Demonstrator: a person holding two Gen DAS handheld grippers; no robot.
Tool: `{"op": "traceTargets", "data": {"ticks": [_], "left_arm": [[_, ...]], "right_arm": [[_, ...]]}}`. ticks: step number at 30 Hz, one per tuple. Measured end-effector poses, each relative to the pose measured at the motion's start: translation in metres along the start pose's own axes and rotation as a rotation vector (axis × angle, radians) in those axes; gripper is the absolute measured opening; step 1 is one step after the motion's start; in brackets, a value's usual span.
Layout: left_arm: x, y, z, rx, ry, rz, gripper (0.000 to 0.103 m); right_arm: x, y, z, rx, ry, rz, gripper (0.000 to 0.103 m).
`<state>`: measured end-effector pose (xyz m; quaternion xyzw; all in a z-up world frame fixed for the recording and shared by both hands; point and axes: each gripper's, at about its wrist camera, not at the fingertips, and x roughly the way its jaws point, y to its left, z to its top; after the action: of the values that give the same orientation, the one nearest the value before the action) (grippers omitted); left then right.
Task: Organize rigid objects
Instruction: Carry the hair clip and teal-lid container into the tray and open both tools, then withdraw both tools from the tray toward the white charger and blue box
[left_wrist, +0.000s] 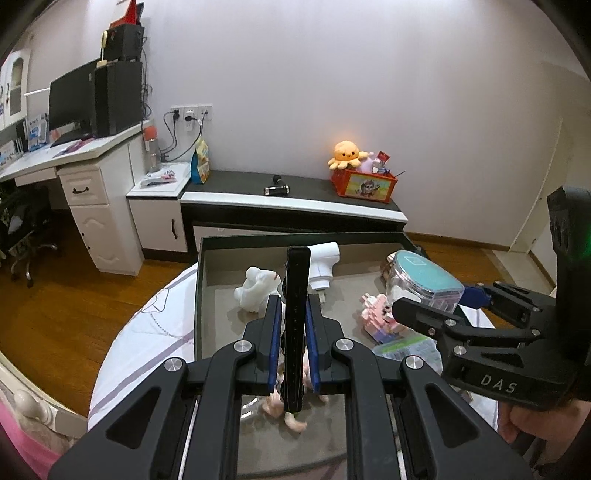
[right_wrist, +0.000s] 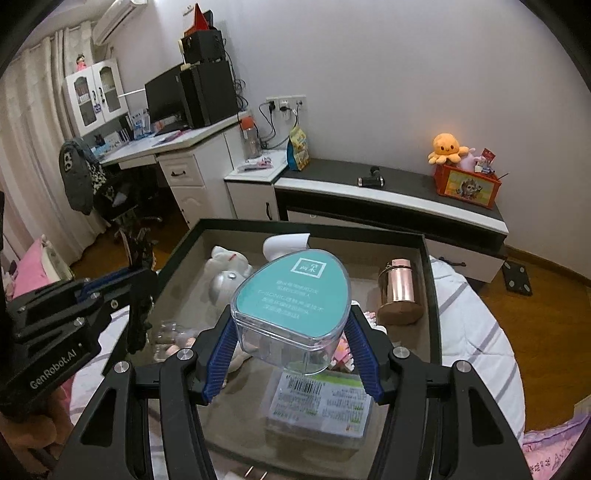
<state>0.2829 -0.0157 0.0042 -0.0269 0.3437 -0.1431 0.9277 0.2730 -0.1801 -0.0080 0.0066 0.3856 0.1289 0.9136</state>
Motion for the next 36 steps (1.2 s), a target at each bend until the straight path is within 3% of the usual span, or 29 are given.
{"op": "traceTargets", "data": {"ticks": [11,13,14,15,18,21,36], "left_arm": [[0.039,0.001,0.002,0.002,0.057,0.012,0.013],[0.046,0.001,0.001,0.003,0.078,0.023,0.017],[0.048,0.002,0.001,0.000,0.085,0.029,0.032],[0.048,0.004,-0.001,-0.010,0.085,0.042,0.063],[0.038,0.012,-0.003,-0.046,0.045,0.074,0.097],[0.022,0.013,-0.005,-0.051,0.014,0.091,0.103],[-0.061,0.006,-0.031,-0.063,-0.069,0.139,0.103]], "right_arm": [[0.033,-0.013,0.004,0.022,0.052,-0.027,0.060],[0.034,-0.015,0.005,0.022,0.055,-0.034,0.069],[0.034,-0.016,0.005,0.024,0.054,-0.041,0.084],[0.033,-0.016,0.005,0.024,0.054,-0.040,0.084],[0.029,-0.019,0.003,0.039,0.055,-0.042,0.085],[0.022,-0.020,0.000,0.049,0.041,-0.066,0.085],[-0.059,-0.001,-0.013,0.118,-0.126,-0.063,0.085]]}}
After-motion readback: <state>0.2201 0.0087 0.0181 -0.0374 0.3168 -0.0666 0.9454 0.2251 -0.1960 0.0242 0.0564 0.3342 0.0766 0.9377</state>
